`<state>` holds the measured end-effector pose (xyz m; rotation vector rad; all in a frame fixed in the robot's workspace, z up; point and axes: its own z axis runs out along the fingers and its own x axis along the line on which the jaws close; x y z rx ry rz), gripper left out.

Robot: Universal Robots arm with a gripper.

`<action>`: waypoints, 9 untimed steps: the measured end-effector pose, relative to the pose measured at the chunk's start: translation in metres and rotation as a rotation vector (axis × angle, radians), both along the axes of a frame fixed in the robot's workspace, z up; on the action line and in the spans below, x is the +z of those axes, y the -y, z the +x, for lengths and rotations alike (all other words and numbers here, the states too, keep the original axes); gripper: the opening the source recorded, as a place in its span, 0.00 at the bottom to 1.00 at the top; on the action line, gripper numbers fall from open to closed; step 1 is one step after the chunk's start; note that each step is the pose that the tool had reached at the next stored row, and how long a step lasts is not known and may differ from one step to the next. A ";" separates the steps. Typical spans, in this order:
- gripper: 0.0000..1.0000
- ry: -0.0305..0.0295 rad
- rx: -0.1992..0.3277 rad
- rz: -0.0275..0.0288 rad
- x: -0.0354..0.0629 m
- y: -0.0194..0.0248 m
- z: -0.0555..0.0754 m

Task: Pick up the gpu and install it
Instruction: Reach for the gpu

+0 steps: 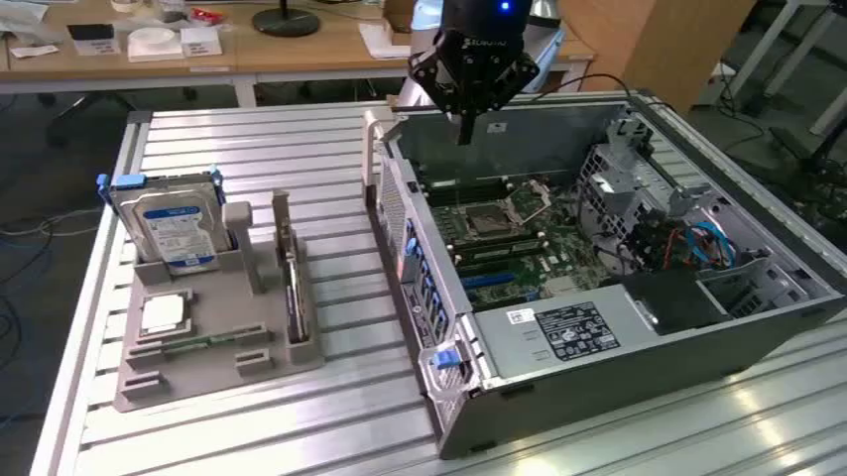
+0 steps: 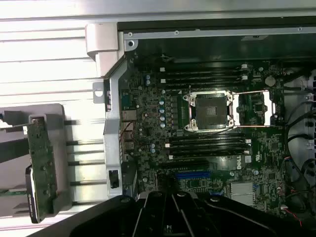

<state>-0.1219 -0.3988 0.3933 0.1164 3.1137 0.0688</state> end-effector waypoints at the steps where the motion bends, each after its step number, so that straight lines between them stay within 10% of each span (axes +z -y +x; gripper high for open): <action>1: 0.11 0.0000 0.000 0.0000 0.0000 0.0000 0.000; 9: 0.11 0.0000 0.000 0.0000 0.0000 0.0000 -0.012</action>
